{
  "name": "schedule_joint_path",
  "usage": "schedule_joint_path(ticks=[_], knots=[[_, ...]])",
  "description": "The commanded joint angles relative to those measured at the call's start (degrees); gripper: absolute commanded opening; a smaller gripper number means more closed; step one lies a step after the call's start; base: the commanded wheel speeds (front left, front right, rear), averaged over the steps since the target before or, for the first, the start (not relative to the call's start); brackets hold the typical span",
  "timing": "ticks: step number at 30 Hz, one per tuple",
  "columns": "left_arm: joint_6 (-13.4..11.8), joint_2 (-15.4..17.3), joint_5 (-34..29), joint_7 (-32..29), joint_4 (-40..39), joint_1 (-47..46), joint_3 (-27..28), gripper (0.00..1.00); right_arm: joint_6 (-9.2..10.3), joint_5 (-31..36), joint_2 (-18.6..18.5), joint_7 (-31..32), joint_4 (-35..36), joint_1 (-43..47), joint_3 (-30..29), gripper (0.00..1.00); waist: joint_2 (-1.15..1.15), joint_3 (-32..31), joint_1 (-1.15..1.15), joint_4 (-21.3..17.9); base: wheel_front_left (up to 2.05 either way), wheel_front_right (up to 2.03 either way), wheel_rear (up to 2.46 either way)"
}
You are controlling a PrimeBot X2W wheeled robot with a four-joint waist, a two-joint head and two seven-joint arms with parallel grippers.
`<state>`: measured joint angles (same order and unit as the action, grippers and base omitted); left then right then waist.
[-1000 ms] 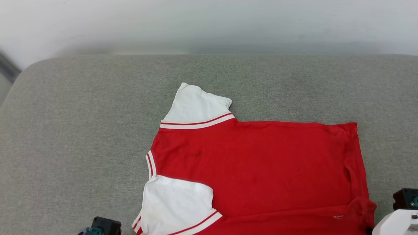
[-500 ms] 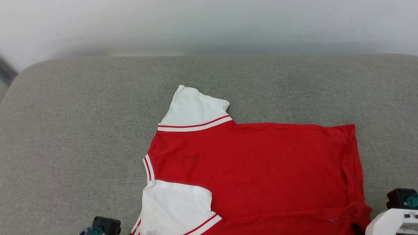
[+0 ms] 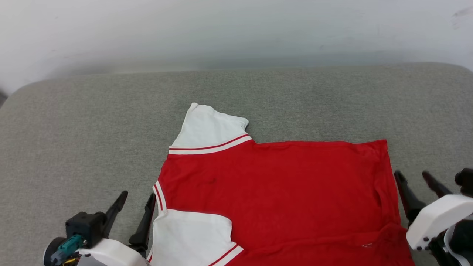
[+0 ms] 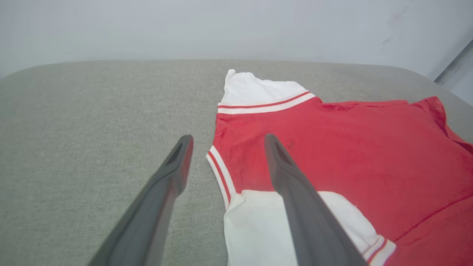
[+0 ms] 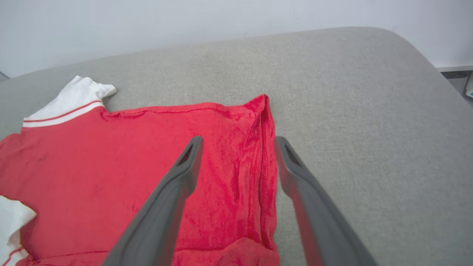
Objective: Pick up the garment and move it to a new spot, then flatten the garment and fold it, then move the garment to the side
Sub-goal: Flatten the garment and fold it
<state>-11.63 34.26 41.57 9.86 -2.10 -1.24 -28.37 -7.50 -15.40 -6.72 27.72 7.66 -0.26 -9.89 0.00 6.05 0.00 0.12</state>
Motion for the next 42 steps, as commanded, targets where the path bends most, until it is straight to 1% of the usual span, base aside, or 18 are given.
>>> schedule_joint_path(ticks=[1,4,5,7,9,13,16,19,22,24,26,31,36,39,42], knots=[[-0.6,-0.4,-1.1,2.1,0.2,-0.8,0.8,1.0,0.02,-0.9,0.2,-3.2,0.6,-1.5,0.6,1.0,0.0,-0.2,0.0,-0.6,0.0,0.0,0.0],[-0.6,-1.9,-2.4,4.5,0.2,-1.3,2.8,1.0,0.02,-1.0,-1.2,-9.4,0.0,-2.1,2.0,1.0,0.0,-0.4,0.0,-1.1,0.0,0.0,0.0],[-0.2,-2.1,-3.3,4.9,0.0,-1.2,3.4,1.0,0.02,-0.9,-1.4,-11.4,-0.3,-2.2,2.4,1.0,0.0,-0.4,0.0,-1.2,0.0,0.0,0.0],[-0.2,-2.9,-4.7,5.2,-0.2,-0.9,5.2,1.0,0.02,-1.6,-1.4,-15.0,-1.0,-2.5,3.3,1.0,0.0,-0.4,0.0,-1.5,0.0,0.0,0.0],[0.0,-4.8,-6.8,5.4,-1.8,-0.8,8.0,1.0,0.02,-1.8,-1.1,-18.3,-1.4,-2.7,3.9,1.0,0.0,-0.3,0.0,-1.7,0.0,0.0,0.0],[3.1,-9.0,-11.2,5.4,-4.7,1.3,13.8,1.0,0.02,-2.2,-0.7,-24.0,-1.9,-2.1,5.3,1.0,0.0,-0.2,0.0,-2.1,0.0,0.0,0.0],[5.6,-12.3,-14.0,5.3,-5.8,2.7,17.6,1.0,0.02,-2.0,-0.3,-26.4,-2.7,-1.8,6.2,1.0,0.0,-0.1,0.0,-2.5,0.0,0.0,0.0],[8.4,-14.0,-16.6,5.3,-5.4,2.6,19.6,1.0,0.02,-1.6,0.2,-27.5,-3.0,-2.3,7.2,1.0,0.0,0.5,0.0,-3.1,0.0,0.0,0.0],[11.2,-14.5,-17.9,5.3,-4.0,0.5,20.4,1.0,0.02,-1.0,0.6,-28.4,-2.8,-3.1,7.8,1.0,0.0,1.6,0.0,-3.8,0.0,0.0,0.0],[13.3,-13.4,-18.2,5.2,-2.3,-1.1,19.6,1.0,0.02,-0.9,0.8,-28.4,-2.6,-3.5,8.3,1.0,0.0,2.5,0.0,-4.6,0.0,0.0,0.0],[14.7,-12.2,-17.8,3.9,-1.5,-4.2,19.2,1.0,0.02,-0.9,1.0,-28.2,-2.0,-3.9,9.0,1.0,0.0,3.6,0.0,-5.4,0.0,0.0,0.0],[17.5,-6.5,-16.3,-4.9,-0.5,-13.3,18.1,1.0,0.02,-0.6,1.3,-27.6,0.0,-5.3,9.4,1.0,0.0,7.7,0.0,-7.9,0.0,0.0,0.0],[19.0,1.1,-11.3,-17.7,2.2,-24.7,15.1,1.0,0.02,-0.2,2.0,-27.3,0.4,-6.3,10.9,1.0,0.0,12.2,0.0,-10.8,0.0,0.0,0.0],[19.1,5.4,-6.9,-26.5,4.0,-31.1,12.7,1.0,0.02,0.4,1.9,-27.5,0.5,-7.4,12.6,1.0,0.0,14.6,0.0,-12.7,0.0,0.0,0.0],[19.1,8.7,-1.8,-35.6,5.9,-36.6,10.3,1.0,0.02,0.1,2.4,-28.3,0.6,-8.2,12.8,1.0,0.0,16.6,0.0,-14.4,0.0,0.0,0.0]])
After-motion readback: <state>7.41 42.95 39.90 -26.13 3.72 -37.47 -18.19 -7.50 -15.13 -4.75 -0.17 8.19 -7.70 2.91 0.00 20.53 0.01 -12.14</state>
